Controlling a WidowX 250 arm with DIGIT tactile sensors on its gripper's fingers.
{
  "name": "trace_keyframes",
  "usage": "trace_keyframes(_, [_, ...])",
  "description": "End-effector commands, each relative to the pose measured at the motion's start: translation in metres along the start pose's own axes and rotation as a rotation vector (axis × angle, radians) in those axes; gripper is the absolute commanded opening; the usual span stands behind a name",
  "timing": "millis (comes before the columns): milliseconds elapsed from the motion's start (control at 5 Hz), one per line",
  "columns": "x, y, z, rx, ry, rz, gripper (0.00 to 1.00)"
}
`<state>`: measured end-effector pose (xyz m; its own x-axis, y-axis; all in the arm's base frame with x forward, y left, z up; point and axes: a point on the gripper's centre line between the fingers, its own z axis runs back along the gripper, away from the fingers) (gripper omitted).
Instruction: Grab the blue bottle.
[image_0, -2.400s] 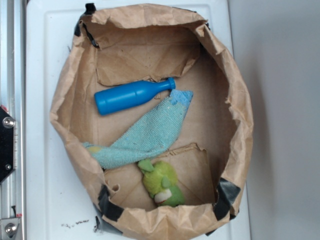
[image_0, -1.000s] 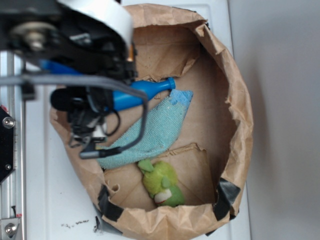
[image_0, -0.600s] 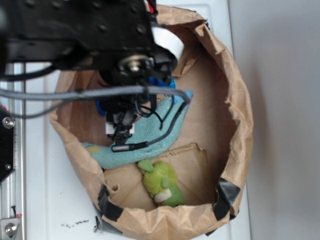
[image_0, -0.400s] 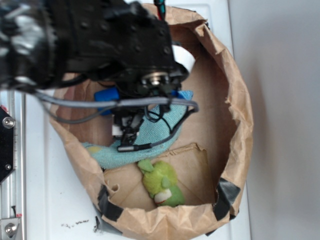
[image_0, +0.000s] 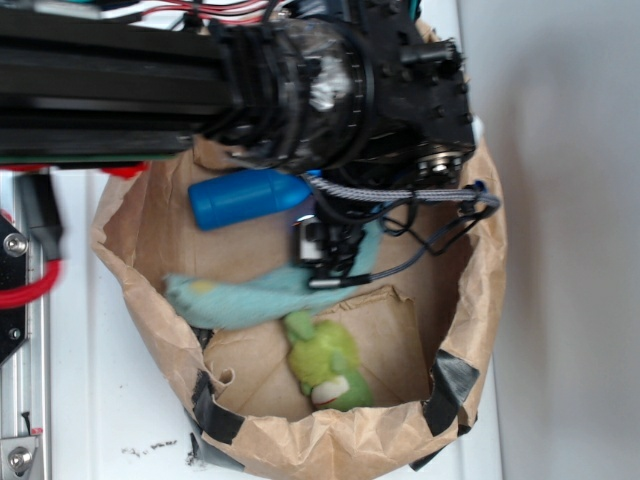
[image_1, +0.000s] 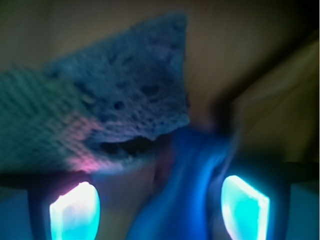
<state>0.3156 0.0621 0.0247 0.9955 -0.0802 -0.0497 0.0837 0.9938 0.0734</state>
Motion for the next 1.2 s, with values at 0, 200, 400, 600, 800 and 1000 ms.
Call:
trace_keyframes(0, [0.0205, -0.0109, 0.0132, 0.039, -0.040, -0.060, 0.00])
trace_keyframes(200, [0.0214, -0.0075, 0.0170, 0.044, -0.066, -0.103, 0.00])
trace_keyframes(400, [0.0236, -0.0102, 0.0126, 0.045, -0.078, -0.116, 0.00])
trace_keyframes(600, [0.0264, -0.0099, 0.0126, 0.067, -0.099, -0.136, 0.00])
trace_keyframes(800, [0.0283, -0.0086, 0.0105, 0.072, -0.132, -0.132, 0.00])
trace_keyframes(1000, [0.0256, -0.0026, 0.0161, 0.059, -0.176, -0.117, 0.00])
